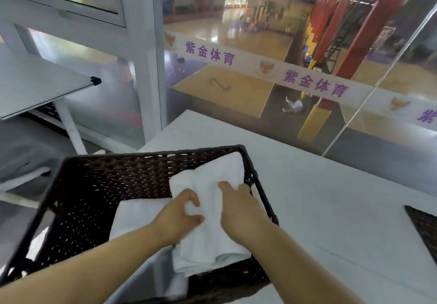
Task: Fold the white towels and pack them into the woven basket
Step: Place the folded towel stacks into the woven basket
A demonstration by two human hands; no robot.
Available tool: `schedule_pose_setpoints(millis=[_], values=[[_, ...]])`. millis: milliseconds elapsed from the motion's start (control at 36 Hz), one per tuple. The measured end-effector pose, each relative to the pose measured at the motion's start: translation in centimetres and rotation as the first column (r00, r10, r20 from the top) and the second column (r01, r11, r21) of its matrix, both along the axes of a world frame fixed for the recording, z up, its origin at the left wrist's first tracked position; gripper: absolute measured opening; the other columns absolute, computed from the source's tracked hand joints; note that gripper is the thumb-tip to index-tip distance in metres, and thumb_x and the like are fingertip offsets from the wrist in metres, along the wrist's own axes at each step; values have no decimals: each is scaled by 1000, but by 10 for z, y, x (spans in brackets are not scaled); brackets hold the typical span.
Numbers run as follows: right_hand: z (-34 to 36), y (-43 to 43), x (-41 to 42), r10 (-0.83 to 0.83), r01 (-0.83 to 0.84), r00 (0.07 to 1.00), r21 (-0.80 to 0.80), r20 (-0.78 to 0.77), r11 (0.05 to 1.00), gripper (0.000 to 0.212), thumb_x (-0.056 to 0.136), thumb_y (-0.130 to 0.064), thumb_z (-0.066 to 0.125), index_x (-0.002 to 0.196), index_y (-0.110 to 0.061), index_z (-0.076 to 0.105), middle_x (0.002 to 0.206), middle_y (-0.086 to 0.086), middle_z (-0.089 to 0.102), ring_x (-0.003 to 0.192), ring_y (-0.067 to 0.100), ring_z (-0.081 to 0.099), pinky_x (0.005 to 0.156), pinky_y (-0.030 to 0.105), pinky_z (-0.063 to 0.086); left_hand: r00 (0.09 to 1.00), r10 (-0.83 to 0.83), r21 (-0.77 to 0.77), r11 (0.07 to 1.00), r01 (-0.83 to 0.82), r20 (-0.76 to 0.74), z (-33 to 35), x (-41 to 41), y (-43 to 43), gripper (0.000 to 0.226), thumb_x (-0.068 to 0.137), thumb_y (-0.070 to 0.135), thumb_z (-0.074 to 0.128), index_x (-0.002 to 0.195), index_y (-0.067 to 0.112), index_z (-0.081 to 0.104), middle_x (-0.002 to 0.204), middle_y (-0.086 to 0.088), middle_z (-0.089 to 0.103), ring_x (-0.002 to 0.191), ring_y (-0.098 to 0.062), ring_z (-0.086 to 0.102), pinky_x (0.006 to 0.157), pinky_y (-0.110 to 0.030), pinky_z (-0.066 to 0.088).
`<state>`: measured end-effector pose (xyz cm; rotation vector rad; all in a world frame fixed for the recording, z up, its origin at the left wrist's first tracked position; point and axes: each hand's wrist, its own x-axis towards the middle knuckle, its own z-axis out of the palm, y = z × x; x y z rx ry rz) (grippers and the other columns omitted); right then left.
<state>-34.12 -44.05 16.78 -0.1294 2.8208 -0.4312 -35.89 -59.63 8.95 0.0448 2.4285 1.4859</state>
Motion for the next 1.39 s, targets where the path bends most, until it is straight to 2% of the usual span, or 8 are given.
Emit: schedule_pose_setpoints(millis=[167, 278, 333, 639, 917, 972, 1083, 1389], values=[[-33, -9, -15, -14, -28, 985, 239, 174, 971, 50, 87, 1, 51, 133, -9, 36, 133, 28, 32, 103, 33, 54, 65, 30, 42, 976, -104, 13, 995, 103, 194, -52, -6, 17, 23, 83, 20, 64, 84, 28, 43, 59, 2, 48, 35, -2, 40, 36, -19, 33], [-48, -9, -26, -53, -34, 963, 316, 263, 948, 56, 85, -1, 57, 136, -9, 33, 133, 33, 27, 110, 37, 51, 85, 39, 48, 961, -164, 22, 986, 163, 225, -71, -15, 27, 24, 83, 21, 67, 88, 25, 44, 71, -4, 56, 50, -4, 51, 45, -27, 45], [-57, -10, -32, -60, -34, 957, 316, 284, 948, 56, 86, -1, 56, 136, -9, 31, 134, 33, 25, 111, 36, 50, 87, 39, 48, 959, -163, 40, 987, 158, 232, -78, -21, 29, 25, 82, 18, 68, 96, 17, 47, 90, -12, 63, 74, -14, 58, 68, -38, 53], [-99, -13, -39, 74, -104, 956, 93, 285, 990, 63, 92, 1, 46, 145, -19, 17, 143, 21, 17, 116, 36, 48, 98, 40, 45, 988, -34, -227, 971, 68, 153, -102, -26, 0, 20, 83, 15, 54, 101, 21, 48, 106, -5, 58, 99, -18, 52, 86, -28, 46], [-113, -8, -45, 43, -54, 947, 26, 318, 998, 62, 95, -8, 47, 148, -26, 20, 147, 16, 17, 124, 32, 42, 103, 35, 38, 968, -105, -284, 944, 169, 226, -103, -19, -16, 31, 88, 26, 55, 107, 31, 32, 89, -5, 52, 67, -14, 53, 51, -19, 41], [-110, -7, -46, 23, -70, 944, 131, 329, 989, 59, 93, -4, 45, 146, -20, 25, 147, 20, 17, 124, 34, 39, 103, 35, 39, 950, -193, -348, 897, 271, 244, -99, -21, -15, 47, 89, 26, 55, 126, 27, 25, 86, -3, 56, 70, -15, 53, 62, -24, 44], [-100, -12, -46, 31, -163, 930, 333, 367, 929, 54, 87, 4, 48, 138, -10, 36, 142, 23, 26, 125, 35, 38, 98, 38, 43, 916, -294, -501, 770, 395, 272, -86, -28, -19, 58, 88, 22, 48, 142, 23, 25, 121, -12, 55, 106, -24, 55, 79, -23, 40], [-47, -3, -39, 262, -322, 944, 390, 201, 863, 23, 93, -14, 55, 116, -9, 54, 117, 9, 56, 103, 26, 56, 70, 31, 38, 897, -397, -836, 411, 364, 195, -16, -42, -37, 35, 89, 44, 50, 117, 23, 54, 124, 2, 56, 113, -20, 54, 89, -34, 48]])
